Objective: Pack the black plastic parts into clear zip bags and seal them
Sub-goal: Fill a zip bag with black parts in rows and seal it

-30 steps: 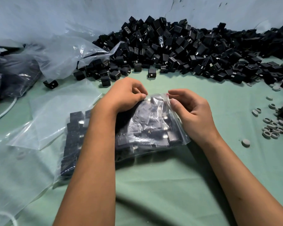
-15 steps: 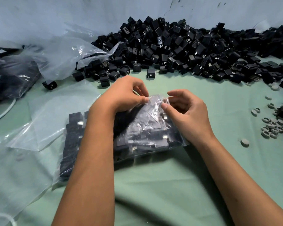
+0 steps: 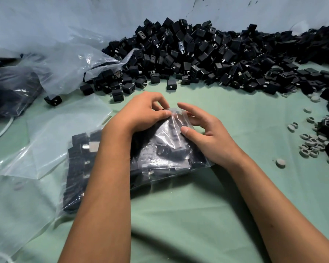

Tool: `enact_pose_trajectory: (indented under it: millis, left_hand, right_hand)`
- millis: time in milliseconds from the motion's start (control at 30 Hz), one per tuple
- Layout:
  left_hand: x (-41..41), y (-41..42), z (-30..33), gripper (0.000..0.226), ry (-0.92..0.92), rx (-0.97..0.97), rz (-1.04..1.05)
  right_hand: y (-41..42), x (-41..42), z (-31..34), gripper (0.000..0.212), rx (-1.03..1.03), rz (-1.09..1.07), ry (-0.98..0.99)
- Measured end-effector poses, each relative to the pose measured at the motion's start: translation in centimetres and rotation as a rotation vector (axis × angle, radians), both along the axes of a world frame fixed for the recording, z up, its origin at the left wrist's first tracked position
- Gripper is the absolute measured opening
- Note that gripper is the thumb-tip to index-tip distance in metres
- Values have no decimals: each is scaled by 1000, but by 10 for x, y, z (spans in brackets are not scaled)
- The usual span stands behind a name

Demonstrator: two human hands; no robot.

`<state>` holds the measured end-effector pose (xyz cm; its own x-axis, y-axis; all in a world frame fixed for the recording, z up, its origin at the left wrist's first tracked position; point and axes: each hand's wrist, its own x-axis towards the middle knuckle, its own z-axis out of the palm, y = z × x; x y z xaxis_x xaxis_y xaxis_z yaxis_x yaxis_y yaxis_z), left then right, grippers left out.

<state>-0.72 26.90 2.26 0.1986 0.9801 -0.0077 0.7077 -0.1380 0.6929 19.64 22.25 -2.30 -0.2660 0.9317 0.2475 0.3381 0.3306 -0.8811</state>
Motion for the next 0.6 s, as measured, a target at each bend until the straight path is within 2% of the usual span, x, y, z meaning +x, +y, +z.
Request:
enact_pose_trajectory:
  millis: [133, 267, 367, 400, 500, 600]
  left_hand:
    - [0, 2, -3, 5, -2, -33, 5]
    - [2, 4, -5, 7, 15, -37, -1]
    - [5, 4, -4, 15, -16, -16, -44]
    - [8, 3, -2, 23, -16, 8, -71]
    - [27, 3, 5, 39, 49, 50, -177]
    - [44, 7, 16, 45, 223, 7, -293]
  right_hand:
    - [3, 8, -2, 43, 70, -264, 29]
    - [4, 13, -3, 30, -43, -299, 222]
    - [5, 15, -1, 8, -58, -395, 37]
    - [5, 17, 1, 15, -62, -413, -59]
    - [3, 18, 7, 54, -120, -363, -263]
    - [-4, 17, 11, 77, -135, -219, -348]
